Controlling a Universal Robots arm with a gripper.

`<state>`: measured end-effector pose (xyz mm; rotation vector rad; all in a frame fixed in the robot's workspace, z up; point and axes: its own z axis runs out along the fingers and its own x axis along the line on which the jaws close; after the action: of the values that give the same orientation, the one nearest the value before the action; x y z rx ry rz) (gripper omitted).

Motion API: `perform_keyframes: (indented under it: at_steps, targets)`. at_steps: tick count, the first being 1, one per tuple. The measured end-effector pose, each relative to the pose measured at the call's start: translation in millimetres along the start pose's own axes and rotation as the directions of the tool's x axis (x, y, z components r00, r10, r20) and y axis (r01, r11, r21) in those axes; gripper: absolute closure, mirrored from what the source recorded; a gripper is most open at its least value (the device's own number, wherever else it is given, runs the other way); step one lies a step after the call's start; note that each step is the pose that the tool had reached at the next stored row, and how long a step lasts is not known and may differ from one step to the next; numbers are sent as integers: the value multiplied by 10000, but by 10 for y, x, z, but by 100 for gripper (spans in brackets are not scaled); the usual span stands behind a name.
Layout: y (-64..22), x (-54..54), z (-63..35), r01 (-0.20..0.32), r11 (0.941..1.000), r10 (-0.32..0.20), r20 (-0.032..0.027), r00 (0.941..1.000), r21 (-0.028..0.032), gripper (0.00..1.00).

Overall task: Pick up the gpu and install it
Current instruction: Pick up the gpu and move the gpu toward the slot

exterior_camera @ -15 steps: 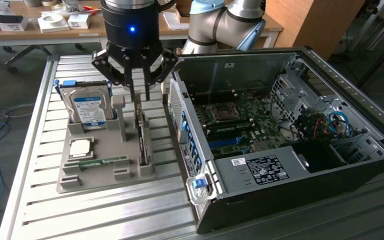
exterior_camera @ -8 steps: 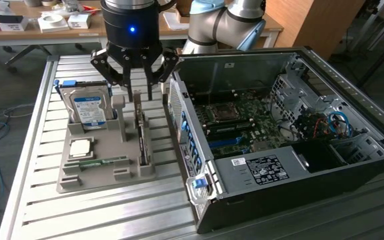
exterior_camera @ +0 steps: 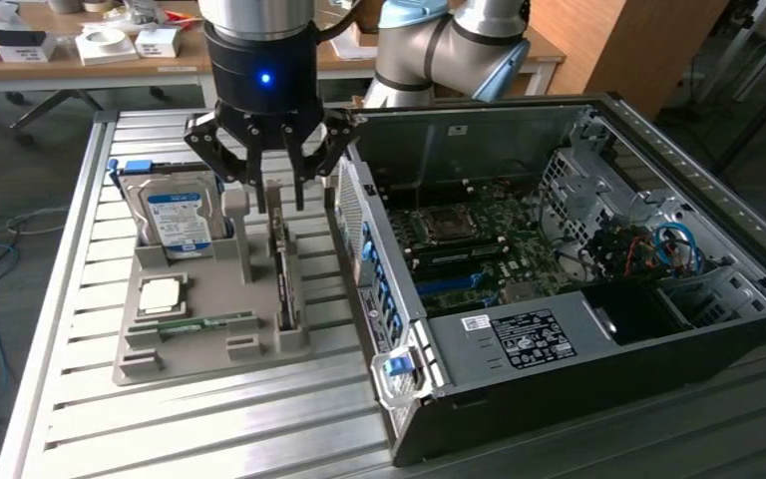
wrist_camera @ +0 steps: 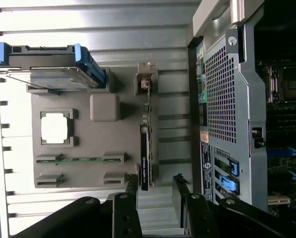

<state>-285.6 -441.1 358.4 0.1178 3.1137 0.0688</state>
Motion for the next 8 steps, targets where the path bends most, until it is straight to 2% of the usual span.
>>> perform_keyframes:
  at_steps: [8]
  targets:
    - [-6,5,145,0,10000,0,1,10000,0,58]
